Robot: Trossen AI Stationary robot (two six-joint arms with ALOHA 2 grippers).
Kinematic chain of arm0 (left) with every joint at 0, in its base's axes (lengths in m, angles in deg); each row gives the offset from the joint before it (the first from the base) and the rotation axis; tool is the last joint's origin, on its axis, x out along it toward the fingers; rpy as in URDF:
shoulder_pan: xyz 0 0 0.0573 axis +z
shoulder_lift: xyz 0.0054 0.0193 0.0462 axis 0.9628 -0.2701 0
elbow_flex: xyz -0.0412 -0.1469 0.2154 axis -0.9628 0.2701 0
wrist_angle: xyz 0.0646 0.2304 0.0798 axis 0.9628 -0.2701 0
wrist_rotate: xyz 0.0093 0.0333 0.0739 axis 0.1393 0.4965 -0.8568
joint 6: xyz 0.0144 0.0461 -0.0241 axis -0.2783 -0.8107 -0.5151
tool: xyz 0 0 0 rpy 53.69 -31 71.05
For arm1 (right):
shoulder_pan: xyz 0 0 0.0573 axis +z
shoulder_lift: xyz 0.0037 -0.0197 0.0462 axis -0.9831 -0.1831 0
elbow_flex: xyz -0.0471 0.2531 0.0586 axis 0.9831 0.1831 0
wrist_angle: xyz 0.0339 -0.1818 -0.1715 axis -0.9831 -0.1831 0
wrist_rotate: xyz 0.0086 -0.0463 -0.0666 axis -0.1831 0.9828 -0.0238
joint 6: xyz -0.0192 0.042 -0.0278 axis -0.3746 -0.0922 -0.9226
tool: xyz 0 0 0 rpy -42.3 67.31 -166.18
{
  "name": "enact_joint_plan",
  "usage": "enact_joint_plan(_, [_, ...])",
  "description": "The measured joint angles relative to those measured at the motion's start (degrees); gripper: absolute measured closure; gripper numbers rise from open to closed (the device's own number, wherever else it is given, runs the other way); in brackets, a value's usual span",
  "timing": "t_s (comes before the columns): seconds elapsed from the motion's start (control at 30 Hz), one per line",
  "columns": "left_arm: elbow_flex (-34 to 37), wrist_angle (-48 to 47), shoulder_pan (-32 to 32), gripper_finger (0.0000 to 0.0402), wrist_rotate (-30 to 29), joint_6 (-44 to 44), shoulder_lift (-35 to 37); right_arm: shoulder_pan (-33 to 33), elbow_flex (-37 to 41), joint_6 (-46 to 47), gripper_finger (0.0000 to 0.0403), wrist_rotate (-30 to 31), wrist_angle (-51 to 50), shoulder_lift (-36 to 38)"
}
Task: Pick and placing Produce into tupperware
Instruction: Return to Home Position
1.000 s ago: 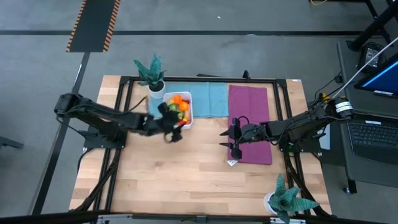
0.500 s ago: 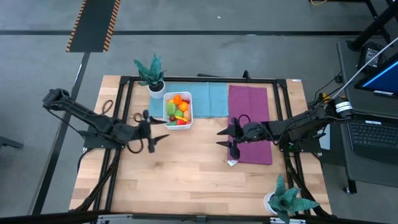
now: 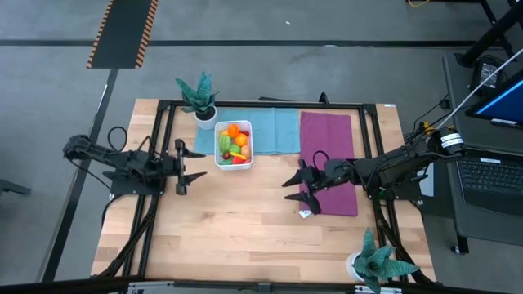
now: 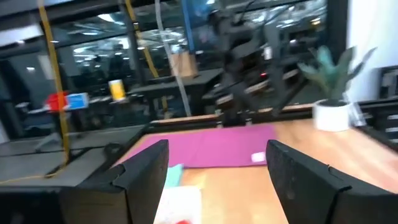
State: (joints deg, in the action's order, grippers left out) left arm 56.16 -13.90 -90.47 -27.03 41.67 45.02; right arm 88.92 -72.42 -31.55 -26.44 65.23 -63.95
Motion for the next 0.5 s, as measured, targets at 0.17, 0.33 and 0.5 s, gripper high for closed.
enact_joint_plan(0.17, [0.9, -4.7, 5.2, 0.014, 0.5, -0.3, 3.0, 0.0, 0.0, -0.9, 0.019, -4.8, 5.7, 0.0])
enact_joint_plan(0.33, [2.2, -5.1, 11.8, 0.014, 4.0, -0.7, 4.8, 0.0, 0.0, -1.0, 0.019, -5.7, 7.6, 0.0])
enact_joint_plan(0.5, [2.8, -8.2, 19.4, 0.014, 15.4, 1.4, 6.1, 0.1, 0.0, -1.0, 0.019, -9.4, 9.0, 0.0])
